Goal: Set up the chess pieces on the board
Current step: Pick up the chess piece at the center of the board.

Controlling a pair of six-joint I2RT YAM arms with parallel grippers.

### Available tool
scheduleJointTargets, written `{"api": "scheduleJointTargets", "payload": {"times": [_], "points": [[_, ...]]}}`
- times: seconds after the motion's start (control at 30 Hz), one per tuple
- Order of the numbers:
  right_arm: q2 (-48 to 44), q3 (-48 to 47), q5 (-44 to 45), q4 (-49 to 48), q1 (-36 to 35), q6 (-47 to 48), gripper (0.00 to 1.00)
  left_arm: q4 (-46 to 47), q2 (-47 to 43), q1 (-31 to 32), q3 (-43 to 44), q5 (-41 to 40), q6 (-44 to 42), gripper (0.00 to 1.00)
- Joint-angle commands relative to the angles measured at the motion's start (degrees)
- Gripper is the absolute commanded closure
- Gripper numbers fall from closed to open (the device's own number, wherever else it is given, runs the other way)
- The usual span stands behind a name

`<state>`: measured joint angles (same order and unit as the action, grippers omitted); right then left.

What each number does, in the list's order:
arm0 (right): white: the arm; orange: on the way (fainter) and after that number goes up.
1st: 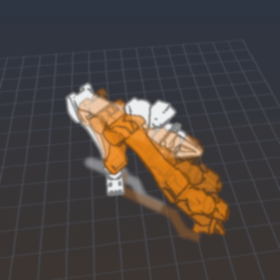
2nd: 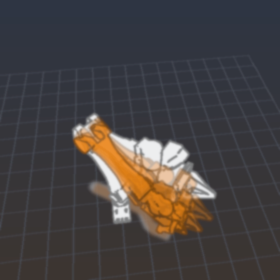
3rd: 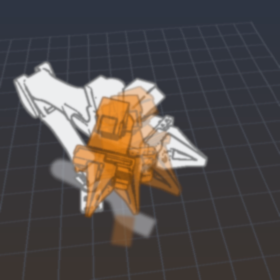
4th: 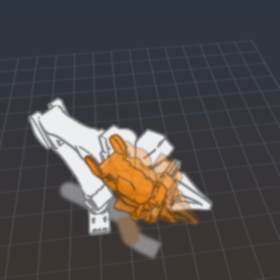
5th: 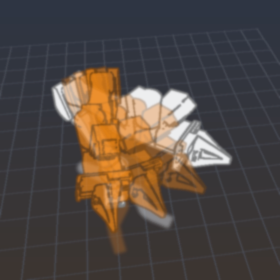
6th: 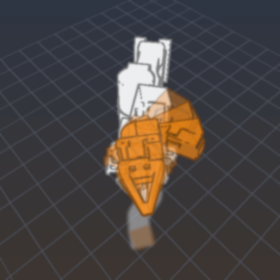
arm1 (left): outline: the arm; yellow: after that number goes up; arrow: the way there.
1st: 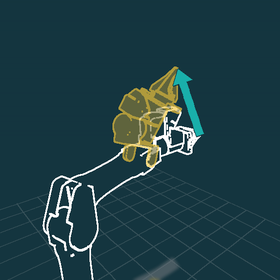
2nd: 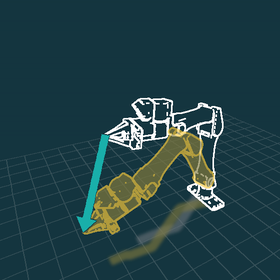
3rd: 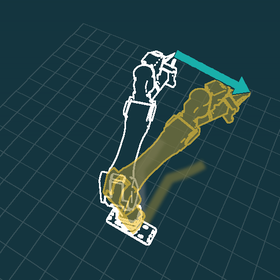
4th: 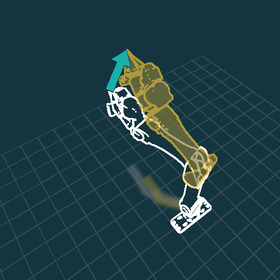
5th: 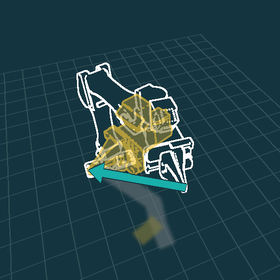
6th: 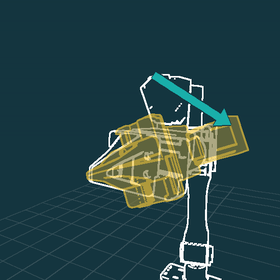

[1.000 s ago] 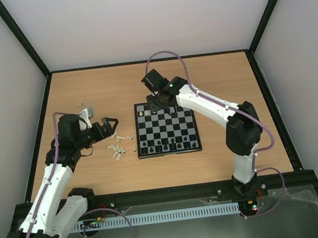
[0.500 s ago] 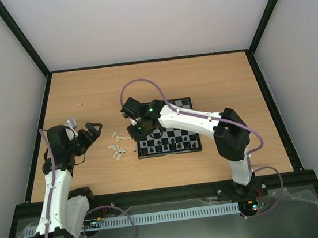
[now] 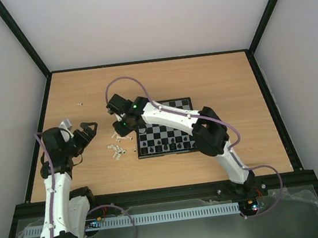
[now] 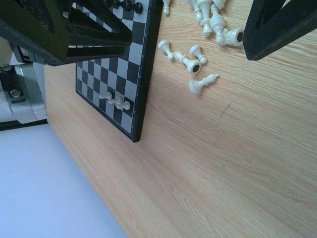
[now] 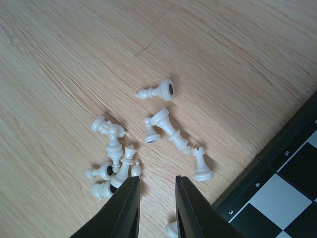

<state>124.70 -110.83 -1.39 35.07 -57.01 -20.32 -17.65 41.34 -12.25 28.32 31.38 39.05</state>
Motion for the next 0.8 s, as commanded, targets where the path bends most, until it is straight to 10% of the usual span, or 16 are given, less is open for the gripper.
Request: {"api": "scheduleJointTargets", "payload": {"times": [0.0,0.77], "points": [[1.7,-3.1,-0.4,3.8,-0.3,1.4,0.78,0.2,-0.1,-1.6,-1.1,1.4,0.6,0.01],[3.8,0.6,4.4,8.5,-0.5,3.0,0.72,2.7,1.0,-4.2,-3.1,4.5,0.5,0.01]]}}
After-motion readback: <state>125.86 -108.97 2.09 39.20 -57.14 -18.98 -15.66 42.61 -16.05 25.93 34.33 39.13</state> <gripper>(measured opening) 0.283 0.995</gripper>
